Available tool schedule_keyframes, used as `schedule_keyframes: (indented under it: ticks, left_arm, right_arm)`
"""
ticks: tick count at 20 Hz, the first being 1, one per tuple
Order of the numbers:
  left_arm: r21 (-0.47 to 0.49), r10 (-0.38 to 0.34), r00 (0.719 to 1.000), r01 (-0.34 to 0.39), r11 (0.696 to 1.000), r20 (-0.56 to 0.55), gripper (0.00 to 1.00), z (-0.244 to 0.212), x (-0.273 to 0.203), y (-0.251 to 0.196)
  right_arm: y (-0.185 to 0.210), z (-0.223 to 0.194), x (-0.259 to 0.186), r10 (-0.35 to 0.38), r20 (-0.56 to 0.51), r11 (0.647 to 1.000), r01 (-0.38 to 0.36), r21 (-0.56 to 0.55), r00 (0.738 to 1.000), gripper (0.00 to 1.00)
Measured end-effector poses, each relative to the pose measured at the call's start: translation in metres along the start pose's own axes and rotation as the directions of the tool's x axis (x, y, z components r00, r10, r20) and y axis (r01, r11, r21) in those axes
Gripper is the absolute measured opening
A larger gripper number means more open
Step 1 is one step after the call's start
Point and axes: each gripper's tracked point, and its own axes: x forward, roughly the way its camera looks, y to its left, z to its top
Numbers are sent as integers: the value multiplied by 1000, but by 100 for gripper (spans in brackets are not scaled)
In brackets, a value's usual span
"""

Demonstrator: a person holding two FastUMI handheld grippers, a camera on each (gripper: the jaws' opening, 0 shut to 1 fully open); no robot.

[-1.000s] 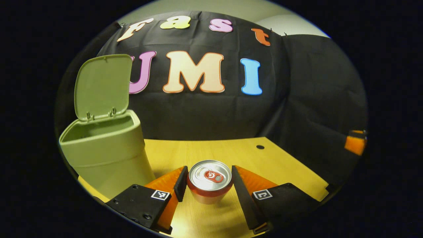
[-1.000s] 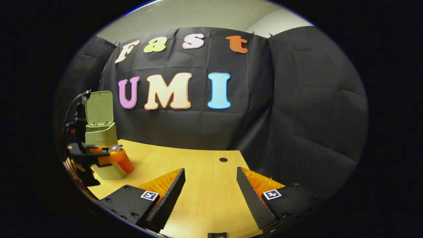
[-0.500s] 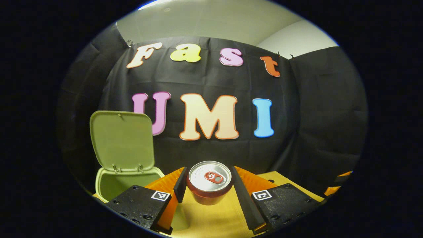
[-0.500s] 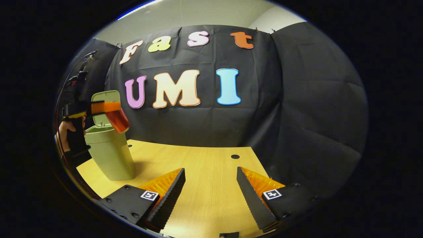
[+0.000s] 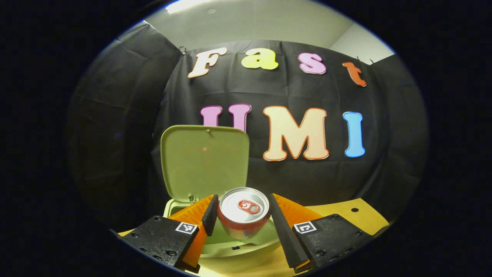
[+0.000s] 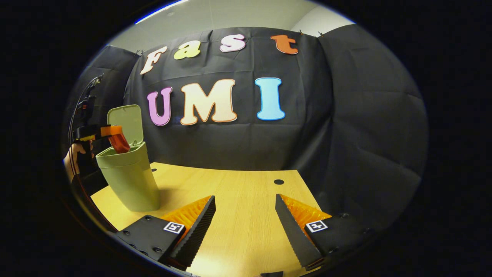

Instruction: Press the lid of the desktop garbage bin to open it, pick up the crumpled paper on the desktop and throw it into the bin, then pick up the pop can on the desktop and drop it into the bin, and finally close the garbage bin lid.

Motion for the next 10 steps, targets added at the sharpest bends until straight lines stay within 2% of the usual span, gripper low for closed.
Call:
schedule_keyframes:
  ticks: [4, 5, 7, 10]
  left_arm:
    - [-17, 34, 999, -35, 999, -24, 77, -16, -1, 13]
    - [-20, 35, 999, -36, 999, -15, 82, -11, -2, 13]
    - [4, 40, 998, -41, 999, 37, 94, 11, -2, 14]
    - [56, 38, 988, -47, 997, 148, 94, 63, -1, 13]
  right_arm:
    - [13, 0, 2, 15, -2, 1000, -15, -26, 1000, 99]
    - [15, 3, 1, 19, 4, 999, -19, -35, 1000, 98]
    - [19, 6, 1, 24, 16, 999, -23, -49, 1000, 98]
    - [23, 8, -2, 27, 23, 999, -25, -47, 999, 98]
